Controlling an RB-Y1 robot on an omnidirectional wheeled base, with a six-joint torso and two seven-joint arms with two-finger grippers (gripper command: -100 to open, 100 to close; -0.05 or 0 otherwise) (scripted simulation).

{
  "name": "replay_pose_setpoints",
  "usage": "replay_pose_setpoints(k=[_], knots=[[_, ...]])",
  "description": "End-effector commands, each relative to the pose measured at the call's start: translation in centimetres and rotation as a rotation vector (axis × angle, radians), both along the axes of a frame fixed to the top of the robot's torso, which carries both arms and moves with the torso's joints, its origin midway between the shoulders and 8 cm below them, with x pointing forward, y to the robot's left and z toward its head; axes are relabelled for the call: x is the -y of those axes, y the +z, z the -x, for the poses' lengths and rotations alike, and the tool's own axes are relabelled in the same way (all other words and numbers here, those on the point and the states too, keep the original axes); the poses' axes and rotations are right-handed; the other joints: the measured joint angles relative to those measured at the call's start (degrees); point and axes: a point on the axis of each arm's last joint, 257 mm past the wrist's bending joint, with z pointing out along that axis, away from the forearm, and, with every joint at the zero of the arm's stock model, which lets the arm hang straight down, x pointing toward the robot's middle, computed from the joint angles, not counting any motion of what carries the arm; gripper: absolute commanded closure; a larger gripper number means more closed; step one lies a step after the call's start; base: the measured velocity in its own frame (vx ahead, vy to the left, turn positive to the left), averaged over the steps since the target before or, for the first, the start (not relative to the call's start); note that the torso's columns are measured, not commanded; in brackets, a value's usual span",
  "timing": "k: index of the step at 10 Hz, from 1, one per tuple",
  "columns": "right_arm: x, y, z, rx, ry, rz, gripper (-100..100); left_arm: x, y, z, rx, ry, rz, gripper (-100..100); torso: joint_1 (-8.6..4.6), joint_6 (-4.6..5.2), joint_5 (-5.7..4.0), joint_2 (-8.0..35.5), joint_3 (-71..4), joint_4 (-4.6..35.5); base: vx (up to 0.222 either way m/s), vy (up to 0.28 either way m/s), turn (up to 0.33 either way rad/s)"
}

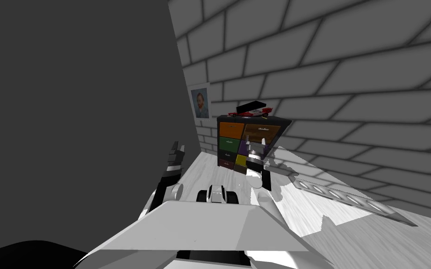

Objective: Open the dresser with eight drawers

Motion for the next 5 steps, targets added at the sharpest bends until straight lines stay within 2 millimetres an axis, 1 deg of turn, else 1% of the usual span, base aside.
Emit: replay_pose_setpoints(k=[1, 2, 4, 5], knots=[[0.3, -0.6, -0.5, 0.000, 0.037, -0.086, -100, 0.0, 0.0, 0.0, 0.000, 0.000, 0.000, 0, 0.03, 0.01, 0.01, -0.01, -0.01, -0.01, 0.016, 0.014, 0.001], [0.0, -0.3, -0.9, 0.023, 0.070, -0.143, -100, 0.0, 0.0, 0.0, 0.000, 0.000, 0.000, 0, -0.01, 0.02, 0.00, 0.04, 0.02, 0.00, 0.032, 0.017, 0.037], [0.3, -1.0, -1.2, 0.012, 0.088, -0.194, -100, 0.0, 0.0, 0.0, 0.000, 0.000, 0.000, 0, 0.00, 0.02, 0.00, -0.01, -0.02, -0.01, 0.025, 0.013, 0.010], [0.1, -0.8, -1.6, 0.033, 0.120, -0.250, -100, 0.0, 0.0, 0.0, 0.000, 0.000, 0.000, 0, -0.02, 0.02, 0.00, 0.05, 0.02, 0.01, 0.027, 0.016, 0.031]])
